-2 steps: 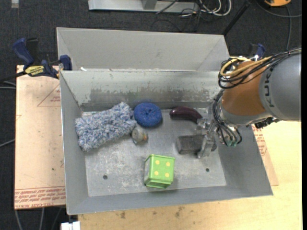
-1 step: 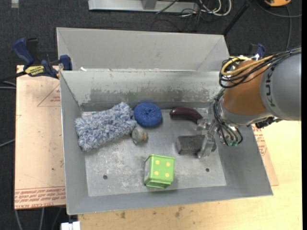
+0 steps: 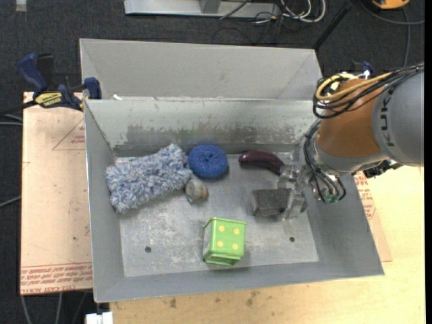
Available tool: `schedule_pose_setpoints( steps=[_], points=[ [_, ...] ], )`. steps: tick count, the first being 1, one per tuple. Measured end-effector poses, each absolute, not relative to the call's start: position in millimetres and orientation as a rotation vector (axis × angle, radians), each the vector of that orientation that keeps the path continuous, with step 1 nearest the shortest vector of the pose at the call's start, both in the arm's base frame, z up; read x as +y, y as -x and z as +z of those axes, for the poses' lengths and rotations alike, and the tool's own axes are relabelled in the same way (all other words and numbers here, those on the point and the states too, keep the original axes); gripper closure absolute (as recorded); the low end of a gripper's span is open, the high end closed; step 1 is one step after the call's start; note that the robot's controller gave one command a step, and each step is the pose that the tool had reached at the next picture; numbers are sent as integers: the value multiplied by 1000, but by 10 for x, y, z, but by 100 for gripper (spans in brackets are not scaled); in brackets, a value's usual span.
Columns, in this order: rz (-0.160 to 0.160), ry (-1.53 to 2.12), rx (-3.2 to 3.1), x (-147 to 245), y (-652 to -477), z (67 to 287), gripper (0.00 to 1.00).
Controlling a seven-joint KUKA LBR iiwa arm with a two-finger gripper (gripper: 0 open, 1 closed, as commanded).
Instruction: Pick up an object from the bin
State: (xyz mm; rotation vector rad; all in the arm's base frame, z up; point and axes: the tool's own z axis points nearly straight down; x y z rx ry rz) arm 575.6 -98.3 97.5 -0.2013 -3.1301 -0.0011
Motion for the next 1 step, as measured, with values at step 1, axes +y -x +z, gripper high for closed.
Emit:
schedule_pose_setpoints(
  steps=[1],
  points=[
    [-1, 200, -3135, -982, -5768, 1194, 100]
  ],
)
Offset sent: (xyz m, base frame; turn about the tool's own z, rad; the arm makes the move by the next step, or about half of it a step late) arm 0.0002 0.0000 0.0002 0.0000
